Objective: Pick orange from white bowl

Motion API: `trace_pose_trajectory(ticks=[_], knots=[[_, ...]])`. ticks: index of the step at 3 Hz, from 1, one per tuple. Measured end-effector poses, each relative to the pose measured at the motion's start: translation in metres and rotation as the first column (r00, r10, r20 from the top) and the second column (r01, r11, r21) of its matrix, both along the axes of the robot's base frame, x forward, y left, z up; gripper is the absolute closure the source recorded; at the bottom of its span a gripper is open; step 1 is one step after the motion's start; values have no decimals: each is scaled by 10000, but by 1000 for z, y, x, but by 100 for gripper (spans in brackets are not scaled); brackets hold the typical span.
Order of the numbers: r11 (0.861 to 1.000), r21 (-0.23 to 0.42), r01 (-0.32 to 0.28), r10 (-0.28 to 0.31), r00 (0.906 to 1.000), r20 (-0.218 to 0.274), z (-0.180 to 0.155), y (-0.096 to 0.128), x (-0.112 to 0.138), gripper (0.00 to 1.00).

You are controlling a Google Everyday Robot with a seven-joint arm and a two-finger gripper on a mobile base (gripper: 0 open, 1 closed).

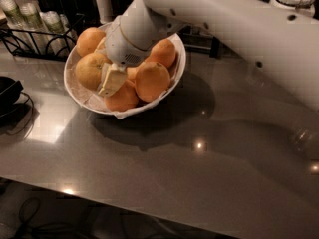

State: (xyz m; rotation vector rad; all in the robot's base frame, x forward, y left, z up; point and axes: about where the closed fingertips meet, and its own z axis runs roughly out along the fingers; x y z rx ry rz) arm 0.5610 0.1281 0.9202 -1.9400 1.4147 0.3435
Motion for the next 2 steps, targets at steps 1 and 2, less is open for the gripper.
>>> trace_pose_trajectory(ticks=[1,2], knots=[[9861,1644,242,-243,9997,-17,29,-37,10,100],[9571,2888,220,-147,9995,-273,54,-59,20,100]])
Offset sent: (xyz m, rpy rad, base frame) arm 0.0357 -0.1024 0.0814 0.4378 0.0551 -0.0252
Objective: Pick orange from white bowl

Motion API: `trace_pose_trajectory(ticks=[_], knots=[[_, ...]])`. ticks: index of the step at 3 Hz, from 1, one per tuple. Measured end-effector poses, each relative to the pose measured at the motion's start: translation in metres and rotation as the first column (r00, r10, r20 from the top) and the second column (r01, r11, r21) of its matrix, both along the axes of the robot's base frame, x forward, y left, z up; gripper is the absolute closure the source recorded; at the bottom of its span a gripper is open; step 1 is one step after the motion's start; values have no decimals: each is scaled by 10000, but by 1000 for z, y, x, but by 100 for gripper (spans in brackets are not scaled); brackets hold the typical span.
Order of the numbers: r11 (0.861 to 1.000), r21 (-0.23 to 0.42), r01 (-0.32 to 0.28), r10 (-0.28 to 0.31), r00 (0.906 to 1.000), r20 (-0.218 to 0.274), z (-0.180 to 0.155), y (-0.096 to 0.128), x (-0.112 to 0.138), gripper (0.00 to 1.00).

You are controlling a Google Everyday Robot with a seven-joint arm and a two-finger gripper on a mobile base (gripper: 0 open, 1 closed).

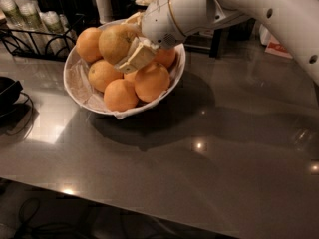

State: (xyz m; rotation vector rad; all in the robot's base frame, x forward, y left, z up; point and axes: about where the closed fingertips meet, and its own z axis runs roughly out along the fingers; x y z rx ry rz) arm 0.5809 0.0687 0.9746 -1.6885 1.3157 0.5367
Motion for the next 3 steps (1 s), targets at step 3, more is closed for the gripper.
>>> trace_pose_trajectory(ticks=[3], knots=[[9918,-1269,119,-158,9994,-293,-21,2,-27,100]])
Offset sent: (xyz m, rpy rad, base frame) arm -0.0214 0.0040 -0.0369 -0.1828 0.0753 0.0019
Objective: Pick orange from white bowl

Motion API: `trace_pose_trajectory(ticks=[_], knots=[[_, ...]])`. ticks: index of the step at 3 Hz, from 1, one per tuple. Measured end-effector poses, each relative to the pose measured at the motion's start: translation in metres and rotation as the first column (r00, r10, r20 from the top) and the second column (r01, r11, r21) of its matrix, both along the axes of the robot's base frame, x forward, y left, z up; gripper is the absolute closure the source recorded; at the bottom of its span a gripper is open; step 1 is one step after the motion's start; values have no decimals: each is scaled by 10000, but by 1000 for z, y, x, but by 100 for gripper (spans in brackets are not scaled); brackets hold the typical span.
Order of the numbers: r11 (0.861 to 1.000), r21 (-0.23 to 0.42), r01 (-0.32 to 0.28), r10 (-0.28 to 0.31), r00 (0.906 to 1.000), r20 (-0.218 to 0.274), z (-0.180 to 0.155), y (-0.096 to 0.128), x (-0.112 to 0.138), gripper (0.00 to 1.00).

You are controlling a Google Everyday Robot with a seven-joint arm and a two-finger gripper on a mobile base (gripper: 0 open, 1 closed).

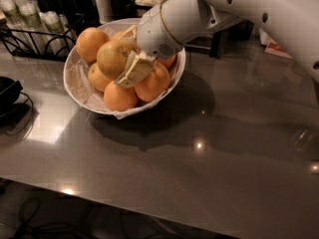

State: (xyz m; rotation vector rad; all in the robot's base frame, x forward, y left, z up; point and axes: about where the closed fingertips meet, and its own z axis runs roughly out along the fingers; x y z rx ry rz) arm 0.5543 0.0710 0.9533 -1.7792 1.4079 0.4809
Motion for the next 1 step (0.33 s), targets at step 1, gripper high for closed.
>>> trace_pose_trajectory(ticks=[1], knots=[[10000,0,0,0,10000,0,0,0,0,100]])
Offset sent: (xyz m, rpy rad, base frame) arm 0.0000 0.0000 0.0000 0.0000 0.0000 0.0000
